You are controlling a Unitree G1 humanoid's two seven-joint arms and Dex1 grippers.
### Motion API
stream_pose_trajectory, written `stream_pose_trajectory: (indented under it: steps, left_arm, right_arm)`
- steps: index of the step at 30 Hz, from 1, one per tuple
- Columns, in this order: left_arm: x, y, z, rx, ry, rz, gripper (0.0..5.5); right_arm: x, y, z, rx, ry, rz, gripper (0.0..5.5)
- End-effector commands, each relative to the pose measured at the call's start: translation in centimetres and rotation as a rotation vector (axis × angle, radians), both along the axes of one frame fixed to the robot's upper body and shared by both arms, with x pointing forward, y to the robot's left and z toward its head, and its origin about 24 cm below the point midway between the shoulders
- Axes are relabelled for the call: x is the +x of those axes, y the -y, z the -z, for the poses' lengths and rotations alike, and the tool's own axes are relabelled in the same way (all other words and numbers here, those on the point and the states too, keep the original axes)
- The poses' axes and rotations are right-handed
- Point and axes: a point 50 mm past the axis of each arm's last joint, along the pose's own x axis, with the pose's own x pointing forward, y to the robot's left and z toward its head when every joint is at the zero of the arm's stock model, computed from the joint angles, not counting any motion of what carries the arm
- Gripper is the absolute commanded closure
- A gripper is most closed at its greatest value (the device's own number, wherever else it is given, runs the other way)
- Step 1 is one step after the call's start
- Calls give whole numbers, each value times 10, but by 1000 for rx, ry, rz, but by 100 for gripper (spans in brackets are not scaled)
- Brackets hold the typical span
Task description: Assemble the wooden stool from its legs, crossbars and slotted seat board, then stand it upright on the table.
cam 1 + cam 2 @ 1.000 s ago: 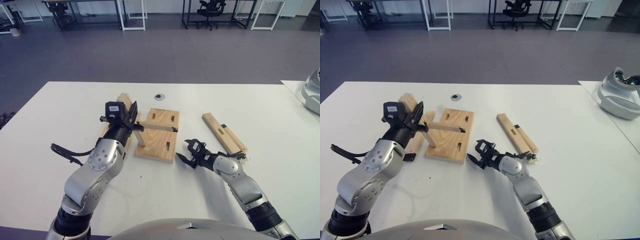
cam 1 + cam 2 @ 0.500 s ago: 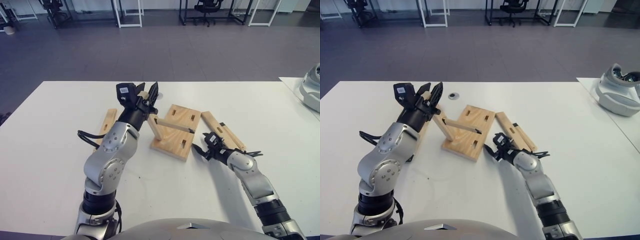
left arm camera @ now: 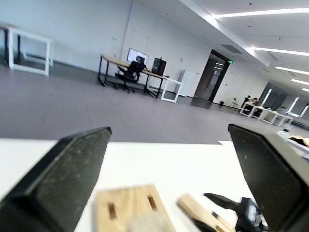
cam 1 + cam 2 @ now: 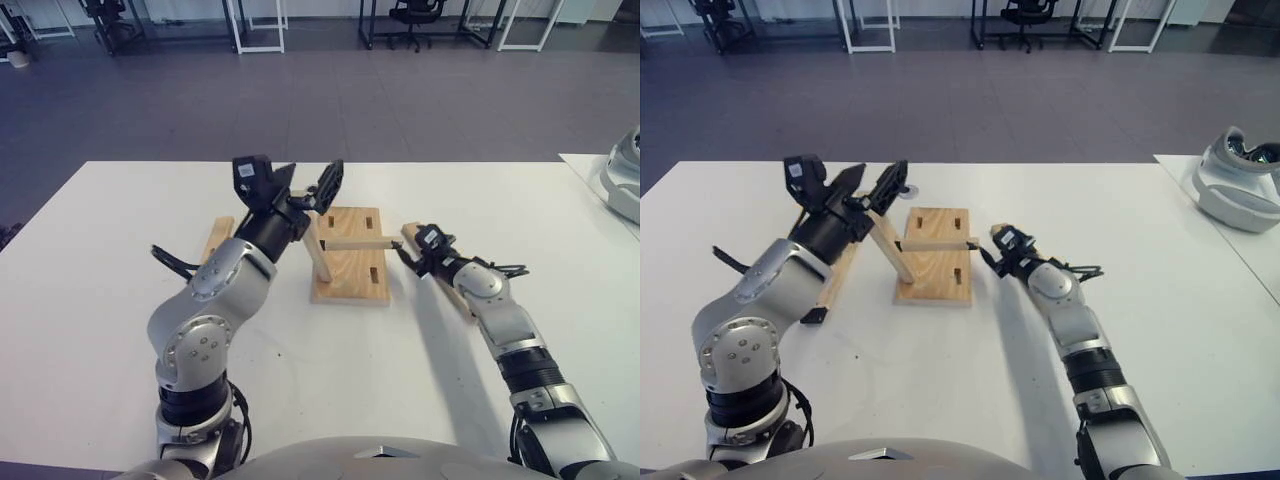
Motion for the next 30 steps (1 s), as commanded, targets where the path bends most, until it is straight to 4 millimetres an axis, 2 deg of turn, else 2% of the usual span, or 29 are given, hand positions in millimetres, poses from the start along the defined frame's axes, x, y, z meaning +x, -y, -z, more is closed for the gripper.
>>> stream_pose_trajectory:
  steps: [1, 2, 3, 4, 5, 6, 8, 10, 11, 14, 15, 18, 21, 25, 28, 30]
  left_arm:
    - [-12, -21, -61, -49, 283, 126, 103]
    - [-9, -31, -66, -74, 299, 107, 103]
    - [-1, -43, -60, -50, 266, 43, 103]
    - [12, -56, -42, 56, 189, -70, 103]
    - [25, -70, -9, 190, 61, -176, 103]
    - [30, -79, 20, 302, -33, -235, 103]
    - [27, -86, 75, 444, -220, -222, 103]
    - [16, -86, 113, 471, -365, -152, 103]
    - [12, -86, 127, 462, -424, -133, 103]
    - [0, -106, 170, 511, -597, -200, 103]
    - [-3, -108, 179, 514, -626, -207, 103]
    - [-9, -94, 187, 462, -648, -137, 103]
    - [-11, -88, 187, 445, -642, -115, 165]
    - [-10, -90, 186, 488, -648, -124, 170]
    - [-20, -96, 206, 646, -730, -101, 241]
    - [-23, -99, 212, 704, -750, -88, 282]
  right_arm:
    - [6, 15, -34, 94, 190, 104, 206]
    - [7, 18, -38, 105, 216, 125, 206]
    - [8, 20, -42, 112, 236, 137, 206]
    - [9, 21, -45, 117, 248, 141, 206]
    - [11, 21, -46, 119, 252, 141, 206]
    - [12, 21, -46, 120, 253, 138, 206]
    - [13, 22, -47, 118, 249, 133, 206]
    - [14, 25, -45, 115, 237, 135, 206]
    - [14, 26, -44, 112, 231, 135, 206]
    - [15, 24, -41, 104, 212, 118, 206]
    - [15, 23, -41, 101, 206, 110, 206]
    - [16, 20, -38, 93, 189, 90, 206]
    - [16, 17, -36, 87, 178, 74, 206]
    - [15, 15, -35, 89, 173, 72, 206]
    - [15, 14, -34, 94, 171, 73, 206]
    - [14, 13, -34, 97, 170, 76, 206]
